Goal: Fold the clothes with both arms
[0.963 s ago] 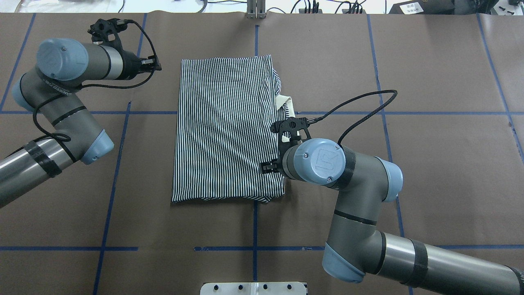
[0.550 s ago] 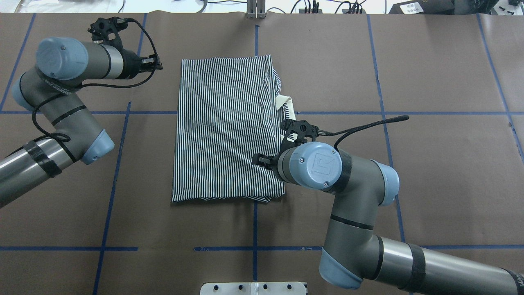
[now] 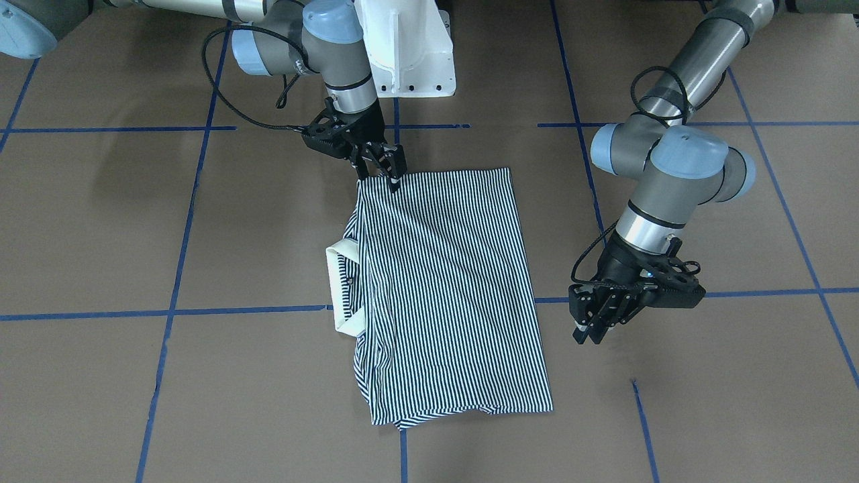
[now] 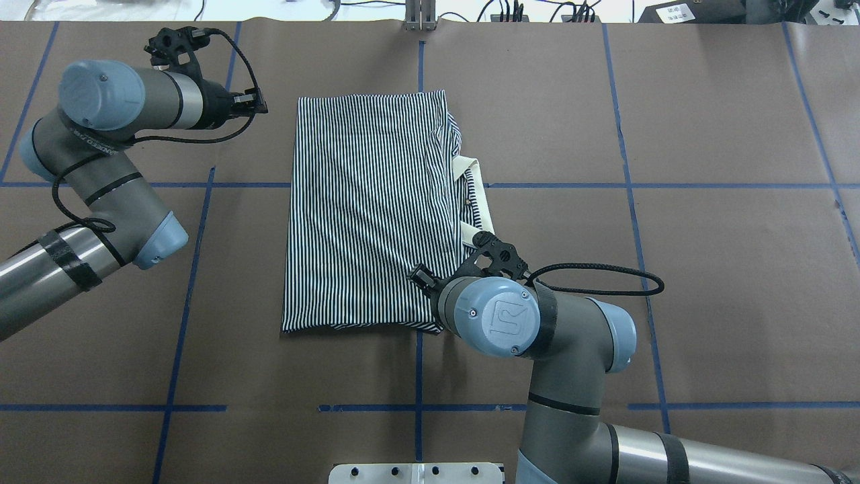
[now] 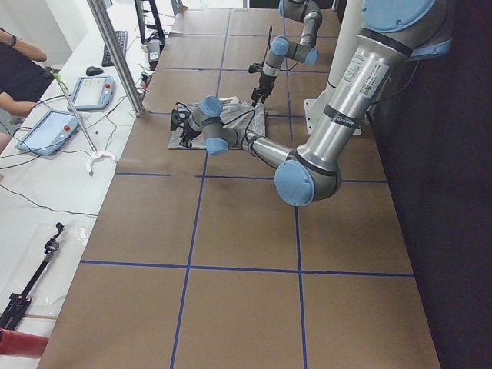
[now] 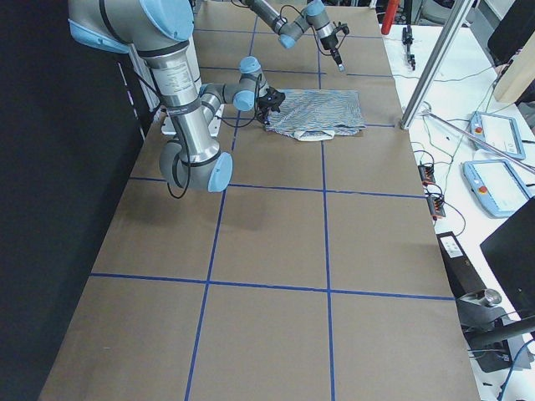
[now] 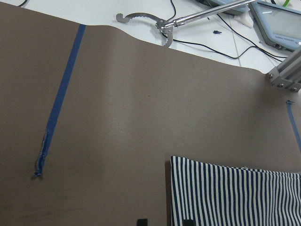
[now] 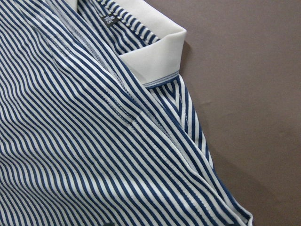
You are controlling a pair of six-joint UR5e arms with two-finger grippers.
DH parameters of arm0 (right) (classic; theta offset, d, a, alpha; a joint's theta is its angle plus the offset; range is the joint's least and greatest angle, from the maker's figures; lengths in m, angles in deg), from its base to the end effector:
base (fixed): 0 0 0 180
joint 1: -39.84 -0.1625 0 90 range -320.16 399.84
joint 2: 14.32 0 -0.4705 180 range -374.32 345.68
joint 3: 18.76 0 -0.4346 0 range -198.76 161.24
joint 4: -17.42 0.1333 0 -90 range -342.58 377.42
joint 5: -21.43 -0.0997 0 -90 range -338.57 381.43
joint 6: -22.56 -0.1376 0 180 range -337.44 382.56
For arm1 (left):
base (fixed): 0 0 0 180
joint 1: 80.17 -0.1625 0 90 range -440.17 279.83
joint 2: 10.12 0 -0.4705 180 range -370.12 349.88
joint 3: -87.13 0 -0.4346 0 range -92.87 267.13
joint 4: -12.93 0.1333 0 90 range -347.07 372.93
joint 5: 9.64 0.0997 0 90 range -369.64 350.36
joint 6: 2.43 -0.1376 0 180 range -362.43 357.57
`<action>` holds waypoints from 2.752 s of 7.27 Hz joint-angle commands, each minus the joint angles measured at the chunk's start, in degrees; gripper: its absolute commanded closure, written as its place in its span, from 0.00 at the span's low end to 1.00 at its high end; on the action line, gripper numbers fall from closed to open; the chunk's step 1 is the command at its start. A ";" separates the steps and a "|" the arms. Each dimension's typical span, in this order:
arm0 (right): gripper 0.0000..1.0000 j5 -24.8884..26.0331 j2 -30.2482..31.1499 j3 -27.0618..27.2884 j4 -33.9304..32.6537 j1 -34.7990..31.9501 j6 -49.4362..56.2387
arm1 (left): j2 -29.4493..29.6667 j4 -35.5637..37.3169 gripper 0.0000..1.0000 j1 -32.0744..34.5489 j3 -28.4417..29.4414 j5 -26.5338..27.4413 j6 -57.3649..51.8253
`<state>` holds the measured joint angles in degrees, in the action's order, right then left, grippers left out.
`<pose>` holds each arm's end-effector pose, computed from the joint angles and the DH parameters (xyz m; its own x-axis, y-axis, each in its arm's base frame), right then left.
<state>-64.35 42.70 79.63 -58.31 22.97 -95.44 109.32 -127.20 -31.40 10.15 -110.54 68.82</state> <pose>-0.6778 -0.3554 0.2651 0.3137 0.5844 0.7484 -0.5604 0.7502 -0.3509 0.4543 -0.6812 0.4117 0.4490 -0.0334 -0.8929 0.5067 0.8326 0.2236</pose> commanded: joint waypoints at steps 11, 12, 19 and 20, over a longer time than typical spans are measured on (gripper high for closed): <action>0.23 0.17 -0.60 -3.12 -0.12 -0.36 -1.71 | -0.08 0.03 0.63 0.00 -0.28 0.00 0.03; 0.31 0.17 -0.60 -3.12 -0.03 -0.36 -1.89 | -0.08 0.03 0.63 0.00 -0.36 0.00 0.03; 1.00 -0.09 -1.48 -1.63 -0.12 0.08 0.04 | 0.01 0.38 0.63 0.00 -1.76 -0.17 0.12; 1.00 -0.09 -0.87 -0.75 -0.12 0.08 0.05 | -0.69 0.56 0.63 -0.09 -4.21 -0.78 3.25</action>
<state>-64.38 41.45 77.91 -58.40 23.06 -95.65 109.13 -126.86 -31.43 8.06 -110.84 69.75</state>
